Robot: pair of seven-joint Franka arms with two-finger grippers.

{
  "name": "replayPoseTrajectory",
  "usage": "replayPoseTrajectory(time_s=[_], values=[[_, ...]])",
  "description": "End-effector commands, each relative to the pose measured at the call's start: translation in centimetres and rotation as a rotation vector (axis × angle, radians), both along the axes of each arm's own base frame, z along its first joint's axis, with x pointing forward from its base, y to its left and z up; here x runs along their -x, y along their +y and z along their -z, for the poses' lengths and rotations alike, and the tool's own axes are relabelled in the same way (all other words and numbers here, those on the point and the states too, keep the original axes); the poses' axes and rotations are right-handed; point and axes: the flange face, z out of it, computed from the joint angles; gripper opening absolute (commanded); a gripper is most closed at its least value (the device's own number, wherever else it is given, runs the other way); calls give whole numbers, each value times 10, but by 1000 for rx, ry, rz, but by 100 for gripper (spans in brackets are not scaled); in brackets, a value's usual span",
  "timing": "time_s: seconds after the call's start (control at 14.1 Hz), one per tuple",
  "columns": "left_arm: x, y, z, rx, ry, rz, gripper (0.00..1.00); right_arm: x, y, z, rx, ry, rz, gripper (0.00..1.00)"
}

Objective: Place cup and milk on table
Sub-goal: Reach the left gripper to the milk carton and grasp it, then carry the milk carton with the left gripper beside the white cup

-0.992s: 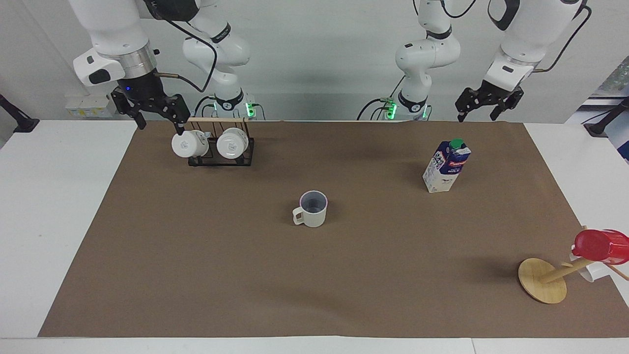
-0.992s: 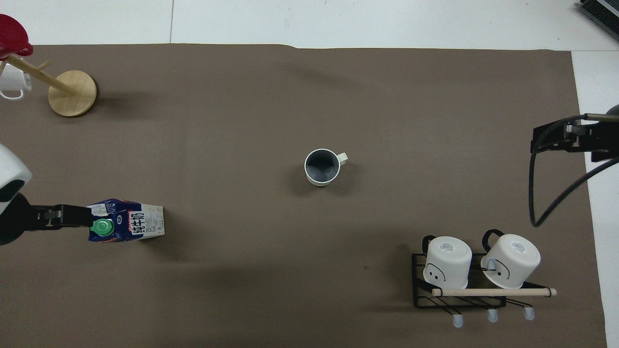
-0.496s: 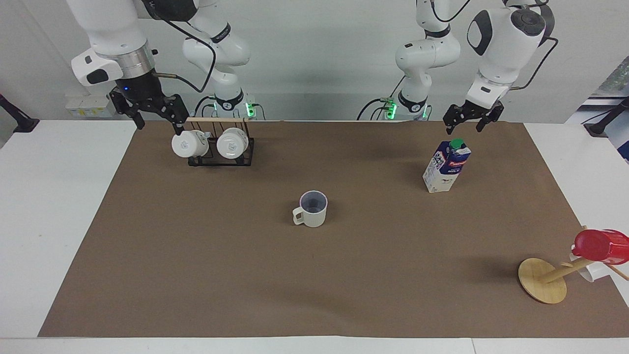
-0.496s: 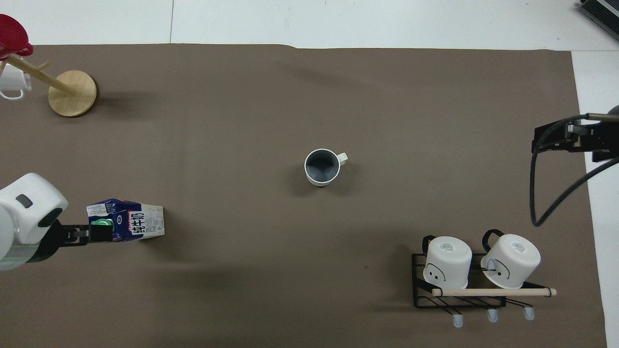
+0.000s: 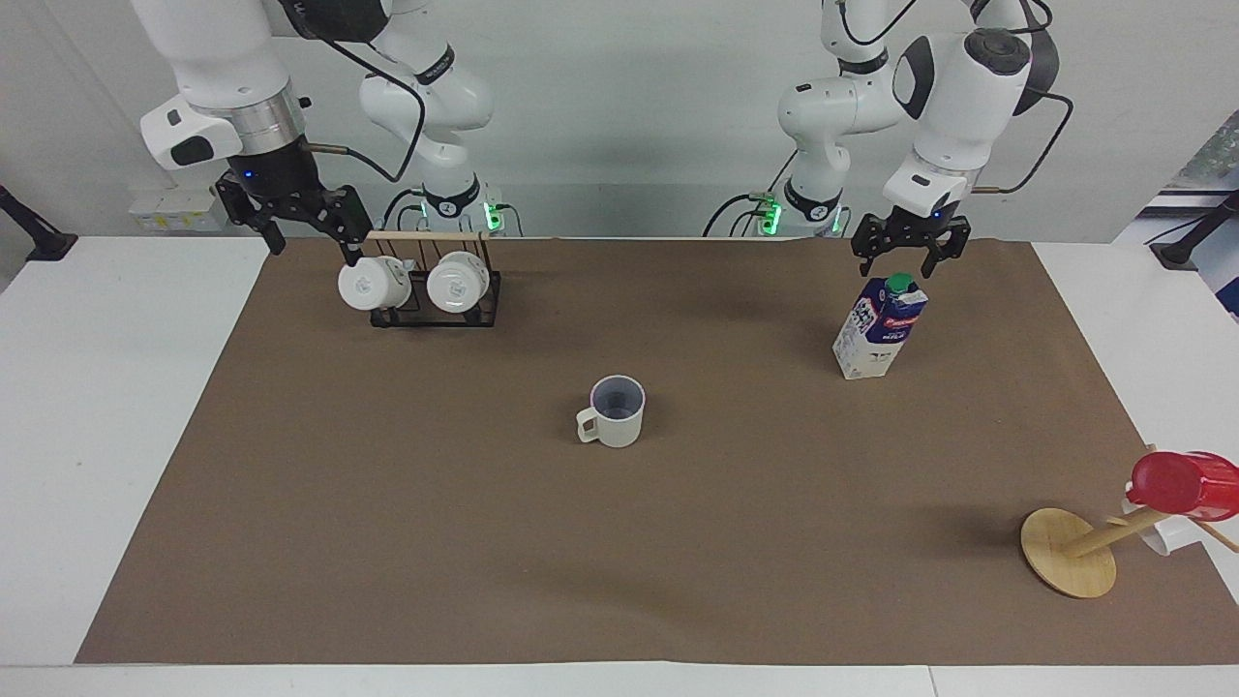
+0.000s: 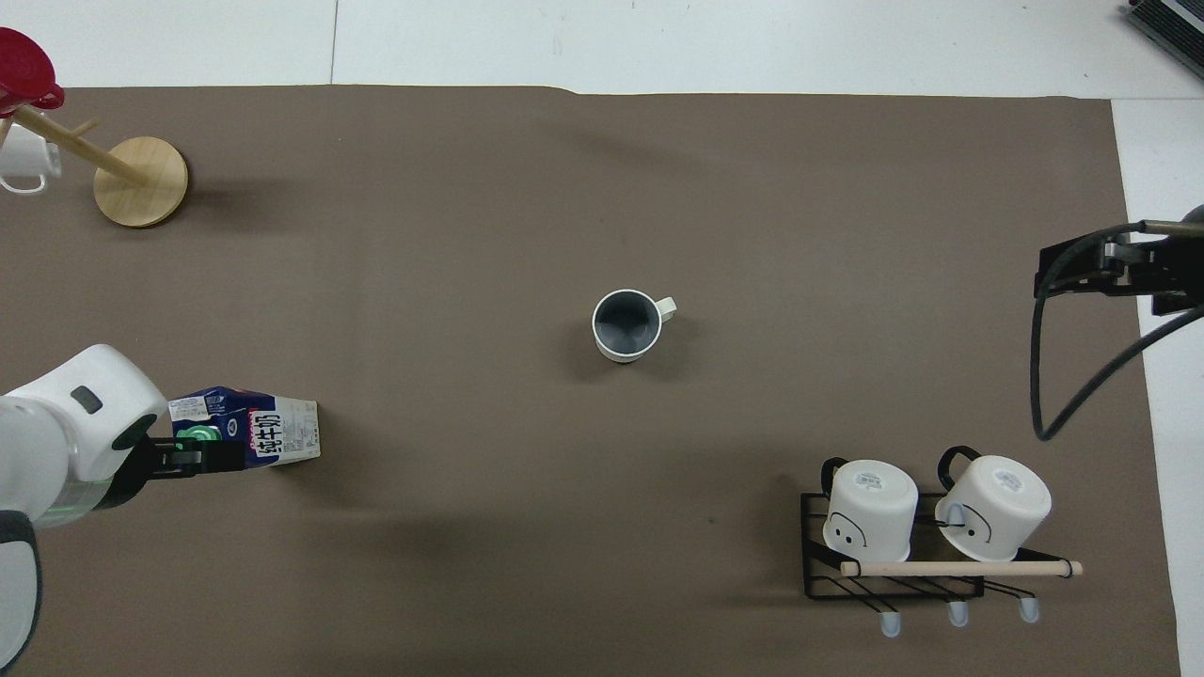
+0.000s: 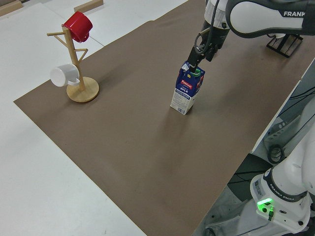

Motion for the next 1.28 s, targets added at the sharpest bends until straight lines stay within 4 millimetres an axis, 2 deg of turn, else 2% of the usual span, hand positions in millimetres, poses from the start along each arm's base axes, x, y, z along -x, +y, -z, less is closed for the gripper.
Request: replayPoseTrajectory(time_s=[0.0,0.21,0.42,0.5,0.64,0.85,0.99,1.2], values=[[5,7,5,-26,-37,66,100,0,-4,-2,-22,7,-15,100],[6,14,34,-25,-64,55,100,0,-4,-2,-22,1,-18,100],[3,15,37,-24,-70,55,100,0,-4,-2,-22,2,-18,100],[1,15,41,-23,-65,56,93,0,-4,-2,-22,2,-18,100],[-2,20,39,-22,-65,47,61,0,-4,-2,-22,1,-18,100],[-7,20,38,-18,-58,43,42,0,-4,-2,-22,1,-18,100],[-10,19,37,-15,-57,35,34,0,-4,-2,-22,2,-18,100],[-20,14,27,-6,-52,3,33,0,-4,-2,-22,2,-18,100]])
